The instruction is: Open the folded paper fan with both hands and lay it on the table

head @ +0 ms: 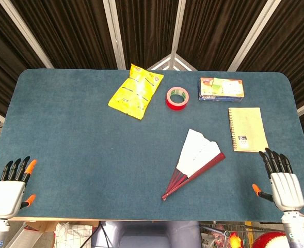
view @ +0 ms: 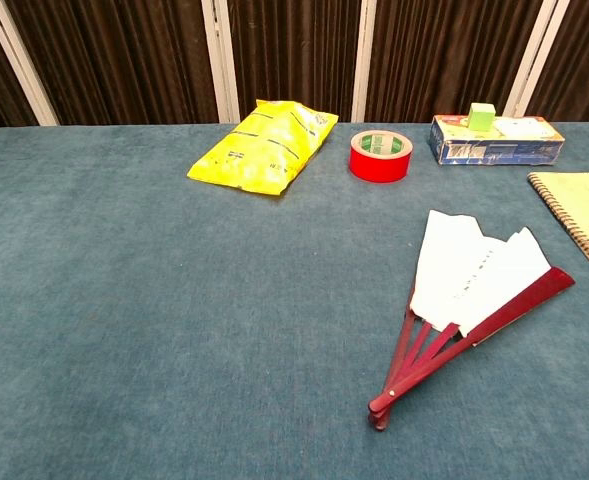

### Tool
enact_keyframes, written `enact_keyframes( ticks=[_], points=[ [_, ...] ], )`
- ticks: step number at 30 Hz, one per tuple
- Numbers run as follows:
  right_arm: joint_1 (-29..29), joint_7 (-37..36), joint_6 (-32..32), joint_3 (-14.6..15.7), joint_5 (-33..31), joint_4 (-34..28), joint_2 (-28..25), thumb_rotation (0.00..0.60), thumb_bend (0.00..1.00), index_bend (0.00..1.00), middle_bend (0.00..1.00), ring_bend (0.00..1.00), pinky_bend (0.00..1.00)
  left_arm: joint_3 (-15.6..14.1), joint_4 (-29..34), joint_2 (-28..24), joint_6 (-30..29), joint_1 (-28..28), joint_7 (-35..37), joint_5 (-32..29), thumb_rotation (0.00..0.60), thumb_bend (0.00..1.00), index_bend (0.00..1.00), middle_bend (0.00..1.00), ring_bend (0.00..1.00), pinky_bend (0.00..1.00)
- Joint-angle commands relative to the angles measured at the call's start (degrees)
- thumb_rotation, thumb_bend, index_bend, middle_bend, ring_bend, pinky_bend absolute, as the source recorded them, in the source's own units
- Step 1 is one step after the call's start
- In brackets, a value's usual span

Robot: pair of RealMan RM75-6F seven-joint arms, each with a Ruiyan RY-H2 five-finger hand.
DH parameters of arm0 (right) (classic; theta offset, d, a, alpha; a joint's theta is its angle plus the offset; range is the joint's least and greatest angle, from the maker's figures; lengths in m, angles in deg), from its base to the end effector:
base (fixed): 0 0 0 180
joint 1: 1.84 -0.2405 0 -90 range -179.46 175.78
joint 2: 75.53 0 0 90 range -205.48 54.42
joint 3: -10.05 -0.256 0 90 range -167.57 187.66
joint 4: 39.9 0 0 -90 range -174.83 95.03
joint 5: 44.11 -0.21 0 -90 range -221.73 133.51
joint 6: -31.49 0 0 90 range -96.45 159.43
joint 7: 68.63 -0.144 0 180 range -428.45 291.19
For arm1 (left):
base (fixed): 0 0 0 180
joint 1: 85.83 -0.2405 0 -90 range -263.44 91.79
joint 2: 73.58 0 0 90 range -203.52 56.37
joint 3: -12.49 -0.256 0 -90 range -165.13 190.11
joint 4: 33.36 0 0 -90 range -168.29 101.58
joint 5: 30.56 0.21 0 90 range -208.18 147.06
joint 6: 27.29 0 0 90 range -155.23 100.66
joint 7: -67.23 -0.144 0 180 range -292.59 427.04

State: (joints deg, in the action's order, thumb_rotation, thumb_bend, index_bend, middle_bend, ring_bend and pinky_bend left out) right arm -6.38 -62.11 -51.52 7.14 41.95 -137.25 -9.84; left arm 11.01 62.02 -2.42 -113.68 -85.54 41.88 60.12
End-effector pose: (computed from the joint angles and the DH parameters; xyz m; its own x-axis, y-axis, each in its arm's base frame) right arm -0.2928 -0.1777 0.1380 0.3952 -0.0468 0.9174 -0.9186 -0.0191 0.3947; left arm -0.2921 0.1395 0.1063 0.6268 0.0729 0.7758 0.7792 -0.0504 -0.6248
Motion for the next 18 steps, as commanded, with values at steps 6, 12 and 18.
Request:
enact_keyframes(
  ticks=[6,12,18],
  points=[
    [-0.5,0.3,0.7,0.3,0.6,0.2,0.2,0.600,0.24,0.07,0.05,0.04,0.08,-0.6,0.6,-0.6,-2.5,-0.9,0.8,1.9,0.600,0.09,0.09,0.00,0.00,0.00],
    [-0.5,-0.5,0.8,1.0,1.4,-0.2,0.0,0.600,0.24,0.07,0.05,0.04,0.08,-1.0,0.4,-1.5,-3.7,-1.4,3.2,2.9,0.600,0.09,0.09,0.00,0.00,0.00],
    [-0.8,-0.9,1.4,1.5,2.1,-0.6,-0.2,0.600,0.24,0.10,0.05,0.05,0.08,-0.2,1.1,-2.6,-2.6,-1.1,4.9,0.5,0.600,0.08,0.09,0.00,0.00,0.00]
  ],
)
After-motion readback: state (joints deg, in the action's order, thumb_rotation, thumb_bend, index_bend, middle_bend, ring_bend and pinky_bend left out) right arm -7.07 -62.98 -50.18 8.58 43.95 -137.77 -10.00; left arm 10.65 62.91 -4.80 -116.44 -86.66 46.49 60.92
